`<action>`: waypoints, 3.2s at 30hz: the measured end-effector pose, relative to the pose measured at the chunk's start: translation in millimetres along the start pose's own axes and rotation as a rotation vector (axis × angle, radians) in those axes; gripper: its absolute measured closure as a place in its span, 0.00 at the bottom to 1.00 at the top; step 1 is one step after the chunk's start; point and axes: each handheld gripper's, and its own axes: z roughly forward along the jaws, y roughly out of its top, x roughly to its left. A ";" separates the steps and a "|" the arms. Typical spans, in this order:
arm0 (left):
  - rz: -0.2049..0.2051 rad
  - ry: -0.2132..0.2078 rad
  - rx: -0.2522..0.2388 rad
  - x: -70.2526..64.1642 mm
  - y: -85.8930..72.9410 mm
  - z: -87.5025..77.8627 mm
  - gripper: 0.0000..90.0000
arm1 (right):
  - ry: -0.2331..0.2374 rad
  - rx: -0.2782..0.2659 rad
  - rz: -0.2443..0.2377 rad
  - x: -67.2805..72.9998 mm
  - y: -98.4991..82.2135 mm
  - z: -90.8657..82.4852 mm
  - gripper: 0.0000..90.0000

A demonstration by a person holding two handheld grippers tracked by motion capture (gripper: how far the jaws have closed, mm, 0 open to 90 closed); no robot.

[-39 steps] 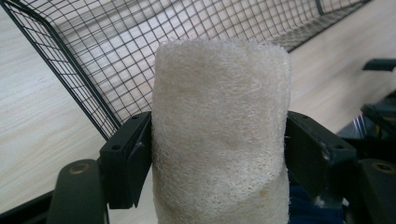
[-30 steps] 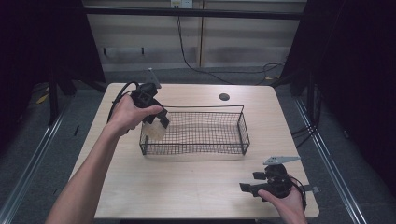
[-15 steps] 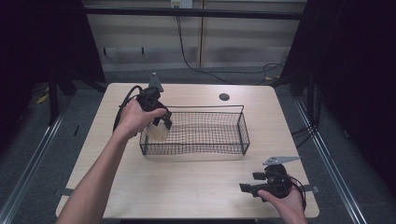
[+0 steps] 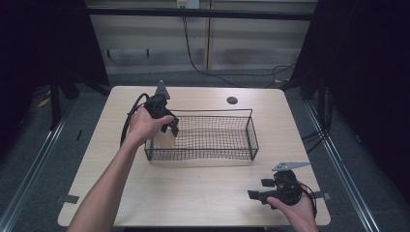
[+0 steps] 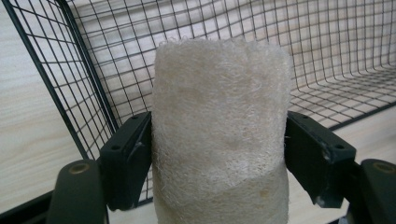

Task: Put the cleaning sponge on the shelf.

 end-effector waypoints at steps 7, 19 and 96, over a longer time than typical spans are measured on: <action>-0.019 0.032 0.008 3.6 2.5 10.2 0.31 | 0.003 0.002 0.004 -0.6 0.1 0.1 0.22; -0.052 0.048 0.030 9.8 0.5 25.4 0.31 | 0.003 0.004 0.000 -0.6 0.1 0.8 0.22; 0.186 -0.145 -0.082 24.6 -19.7 1.1 0.20 | 0.009 0.017 -0.001 0.2 0.2 0.8 0.22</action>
